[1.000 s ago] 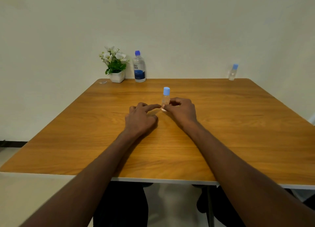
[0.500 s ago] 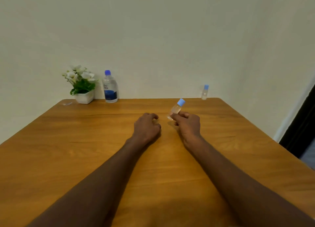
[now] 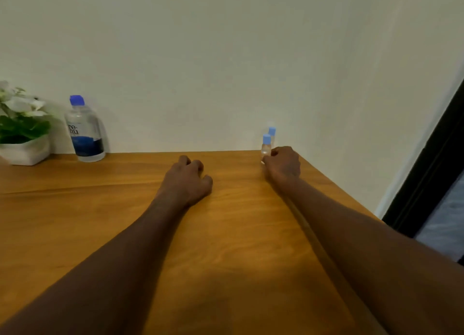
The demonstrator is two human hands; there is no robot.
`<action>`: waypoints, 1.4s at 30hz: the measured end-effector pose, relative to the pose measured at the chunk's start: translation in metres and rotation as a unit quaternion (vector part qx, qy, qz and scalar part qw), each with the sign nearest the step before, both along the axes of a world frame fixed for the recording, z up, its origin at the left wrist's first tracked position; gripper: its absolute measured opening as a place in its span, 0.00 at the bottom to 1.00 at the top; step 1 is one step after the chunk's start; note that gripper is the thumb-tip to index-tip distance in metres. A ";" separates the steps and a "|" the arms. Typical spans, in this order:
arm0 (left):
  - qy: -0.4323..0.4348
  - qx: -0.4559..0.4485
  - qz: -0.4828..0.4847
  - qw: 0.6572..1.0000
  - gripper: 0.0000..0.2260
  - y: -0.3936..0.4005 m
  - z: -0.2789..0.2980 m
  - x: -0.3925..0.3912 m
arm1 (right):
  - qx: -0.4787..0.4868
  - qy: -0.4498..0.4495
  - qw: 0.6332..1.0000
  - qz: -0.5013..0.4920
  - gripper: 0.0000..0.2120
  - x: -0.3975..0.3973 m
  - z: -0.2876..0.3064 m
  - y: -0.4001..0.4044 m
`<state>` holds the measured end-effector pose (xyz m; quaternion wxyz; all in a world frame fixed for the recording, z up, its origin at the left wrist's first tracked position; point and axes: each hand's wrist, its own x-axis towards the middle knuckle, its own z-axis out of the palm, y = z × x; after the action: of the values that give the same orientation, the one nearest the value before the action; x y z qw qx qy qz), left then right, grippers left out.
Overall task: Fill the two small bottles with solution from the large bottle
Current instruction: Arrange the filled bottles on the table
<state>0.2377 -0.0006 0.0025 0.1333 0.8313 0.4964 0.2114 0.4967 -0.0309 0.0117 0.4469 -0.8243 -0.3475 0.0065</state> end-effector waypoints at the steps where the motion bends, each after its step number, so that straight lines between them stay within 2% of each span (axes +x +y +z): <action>1: 0.003 0.003 0.000 1.000 0.23 0.003 0.000 0.001 | -0.007 -0.001 1.000 -0.005 0.13 0.006 -0.002 0.009; 7: 0.021 0.013 0.004 1.000 0.21 0.014 -0.002 0.006 | -0.033 -0.021 0.999 0.007 0.18 0.025 -0.004 0.043; 12: 0.020 0.014 -0.001 1.000 0.21 0.016 -0.004 0.005 | -0.006 0.014 1.000 -0.017 0.20 0.031 -0.008 0.050; 15: 0.016 0.013 0.000 1.000 0.21 0.018 -0.006 0.004 | 0.006 0.036 0.999 -0.012 0.18 0.035 -0.011 0.050; 23: 0.013 0.018 0.001 1.000 0.21 0.018 -0.006 0.005 | -0.026 0.012 0.999 -0.020 0.19 0.034 -0.012 0.054; 33: 0.018 0.014 0.003 1.000 0.21 0.017 -0.005 0.006 | -0.034 -0.017 0.999 -0.034 0.12 0.034 -0.012 0.056; 42: 0.021 0.009 -0.002 1.000 0.22 0.015 -0.003 0.005 | -0.039 -0.027 0.998 -0.046 0.10 0.032 -0.012 0.057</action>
<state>0.2430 0.0143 0.0000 0.1157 0.8375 0.4958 0.1985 0.5292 0.0256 -0.0006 0.4048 -0.8561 -0.3204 -0.0228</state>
